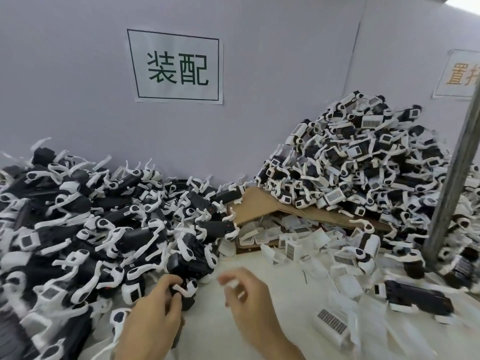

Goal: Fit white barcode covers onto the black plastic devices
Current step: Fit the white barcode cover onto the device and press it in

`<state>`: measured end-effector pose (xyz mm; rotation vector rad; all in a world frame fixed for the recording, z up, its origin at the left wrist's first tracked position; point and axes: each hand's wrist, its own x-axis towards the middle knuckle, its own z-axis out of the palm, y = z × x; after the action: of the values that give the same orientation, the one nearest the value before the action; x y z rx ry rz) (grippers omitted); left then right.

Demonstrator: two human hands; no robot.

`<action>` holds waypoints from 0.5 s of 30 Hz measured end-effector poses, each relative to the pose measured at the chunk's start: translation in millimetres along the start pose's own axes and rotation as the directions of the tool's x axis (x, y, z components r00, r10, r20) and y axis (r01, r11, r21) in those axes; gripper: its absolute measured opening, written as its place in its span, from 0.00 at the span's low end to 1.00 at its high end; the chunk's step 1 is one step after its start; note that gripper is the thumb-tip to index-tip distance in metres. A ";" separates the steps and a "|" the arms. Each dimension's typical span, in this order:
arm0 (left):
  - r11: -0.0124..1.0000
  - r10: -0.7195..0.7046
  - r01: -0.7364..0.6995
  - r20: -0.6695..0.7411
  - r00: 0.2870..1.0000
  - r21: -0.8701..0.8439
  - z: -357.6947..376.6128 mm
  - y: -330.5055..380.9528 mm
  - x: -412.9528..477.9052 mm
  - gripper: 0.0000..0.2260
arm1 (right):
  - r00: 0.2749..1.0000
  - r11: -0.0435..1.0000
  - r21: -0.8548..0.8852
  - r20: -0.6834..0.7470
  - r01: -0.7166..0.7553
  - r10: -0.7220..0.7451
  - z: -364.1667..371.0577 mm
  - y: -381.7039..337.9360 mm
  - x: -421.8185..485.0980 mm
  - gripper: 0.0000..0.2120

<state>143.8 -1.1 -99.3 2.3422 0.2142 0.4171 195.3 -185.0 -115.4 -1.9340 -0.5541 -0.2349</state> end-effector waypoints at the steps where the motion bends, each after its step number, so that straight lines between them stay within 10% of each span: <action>1: 0.999 -0.002 0.001 -0.021 1.000 -0.038 0.4 -0.7 0.0 0.10 | 1.000 0.999 -0.031 0.023 0.013 -0.013 5.7 7.0 -5.2 0.16; 10: 0.956 0.015 -0.057 -0.148 0.989 -0.286 -5.6 8.8 -3.9 0.16 | 0.994 0.994 -0.068 0.083 0.083 -0.077 17.7 5.3 -16.2 0.14; 15: 0.703 -0.014 -0.027 -0.051 0.999 -0.711 -28.2 18.0 -5.7 0.13 | 0.972 0.985 -0.064 0.185 0.158 -0.144 18.4 -11.0 -21.3 0.23</action>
<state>129.0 2.6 -68.9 1.5561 0.0464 0.4635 169.7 -170.5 -122.8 -2.0033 -0.8252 -0.1815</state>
